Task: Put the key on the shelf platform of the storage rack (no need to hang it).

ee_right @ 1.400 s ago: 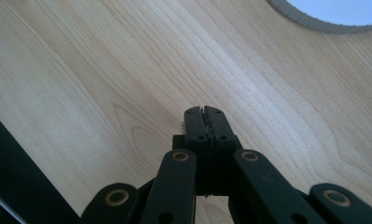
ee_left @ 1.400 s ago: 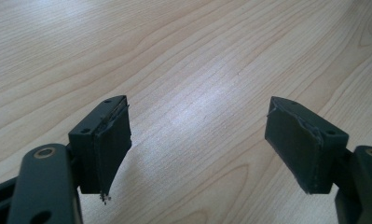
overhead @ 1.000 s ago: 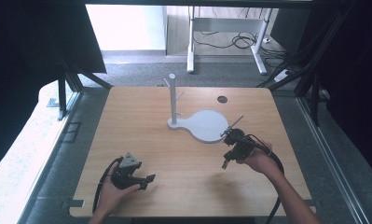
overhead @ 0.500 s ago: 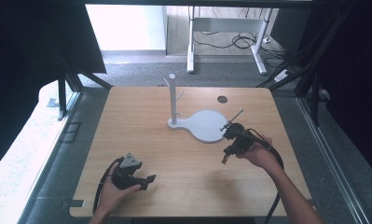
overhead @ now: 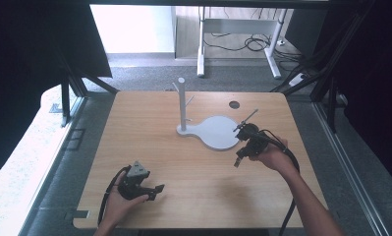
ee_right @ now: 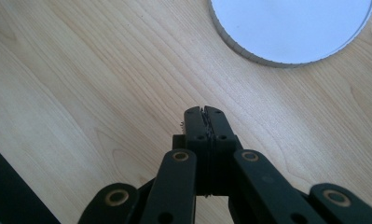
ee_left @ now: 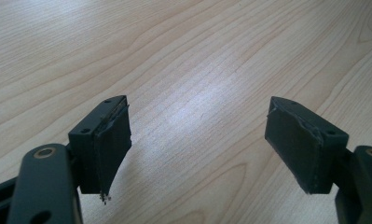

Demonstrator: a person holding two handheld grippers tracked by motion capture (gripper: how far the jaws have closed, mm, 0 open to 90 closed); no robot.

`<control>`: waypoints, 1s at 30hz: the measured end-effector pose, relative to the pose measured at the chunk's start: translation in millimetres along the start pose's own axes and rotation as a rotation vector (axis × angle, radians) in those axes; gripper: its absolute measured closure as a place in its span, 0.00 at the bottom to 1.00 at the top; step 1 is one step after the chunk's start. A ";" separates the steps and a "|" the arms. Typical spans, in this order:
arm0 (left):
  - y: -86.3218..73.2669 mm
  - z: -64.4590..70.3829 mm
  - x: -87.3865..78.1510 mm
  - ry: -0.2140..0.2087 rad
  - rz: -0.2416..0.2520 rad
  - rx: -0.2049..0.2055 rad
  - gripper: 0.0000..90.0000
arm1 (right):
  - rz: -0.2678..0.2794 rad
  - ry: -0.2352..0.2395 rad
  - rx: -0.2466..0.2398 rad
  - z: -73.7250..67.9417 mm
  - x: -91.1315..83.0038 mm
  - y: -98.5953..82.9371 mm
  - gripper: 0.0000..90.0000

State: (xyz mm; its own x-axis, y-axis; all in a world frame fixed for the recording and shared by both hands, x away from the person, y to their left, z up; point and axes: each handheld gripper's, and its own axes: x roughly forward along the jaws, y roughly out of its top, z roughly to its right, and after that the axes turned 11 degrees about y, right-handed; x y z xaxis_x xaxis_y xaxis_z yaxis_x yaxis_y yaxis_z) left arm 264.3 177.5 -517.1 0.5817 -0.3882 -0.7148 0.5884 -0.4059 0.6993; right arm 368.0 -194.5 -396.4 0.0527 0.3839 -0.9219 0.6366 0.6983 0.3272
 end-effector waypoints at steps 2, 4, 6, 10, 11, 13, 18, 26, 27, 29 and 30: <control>0.0 -0.3 0.0 0.000 0.001 -0.001 0.25 | -0.002 -0.002 0.004 1.1 0.1 1.2 1.00; 0.0 -0.2 -0.1 0.002 0.000 -0.001 0.25 | -0.002 -0.005 0.004 1.8 0.0 2.1 1.00; 0.0 -0.1 0.0 0.000 0.001 0.000 0.25 | -0.003 -0.006 0.005 2.3 -0.9 4.0 1.00; -0.1 0.0 -0.1 0.000 0.000 -0.003 0.25 | -0.006 -0.013 0.004 4.0 -2.1 7.8 1.00; -0.1 0.0 -0.2 0.001 0.000 -0.004 0.25 | -0.008 -0.013 0.004 4.4 -2.6 8.6 1.00; -0.1 -0.5 -0.5 0.002 0.000 -0.006 0.25 | -0.007 -0.015 0.007 5.4 -3.9 10.8 1.00; -0.2 -0.8 -0.4 0.003 -0.004 -0.004 0.25 | 0.007 -0.033 0.010 7.5 -6.9 17.7 1.00; -0.2 -0.7 -0.2 0.001 -0.002 -0.003 0.25 | 0.007 -0.033 0.009 11.0 -6.1 37.8 1.00; -0.1 -1.0 -0.2 0.003 -0.002 0.000 0.25 | 0.006 -0.029 0.010 12.0 -5.5 40.4 1.00; -0.5 -1.6 0.3 0.003 -0.001 -0.003 0.25 | 0.002 -0.031 0.012 13.7 -3.7 46.1 1.00; -0.6 -1.7 0.3 0.003 -0.001 -0.002 0.25 | 0.001 -0.028 0.013 14.6 -2.8 49.6 1.00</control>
State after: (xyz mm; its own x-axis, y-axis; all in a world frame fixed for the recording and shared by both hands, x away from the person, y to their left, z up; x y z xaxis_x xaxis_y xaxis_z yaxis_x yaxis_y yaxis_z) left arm 265.1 179.1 -517.7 0.5829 -0.3852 -0.7154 0.5901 -0.4045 0.6986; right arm 410.7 -169.7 -380.5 0.0745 0.3675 -0.9270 0.6462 0.6903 0.3256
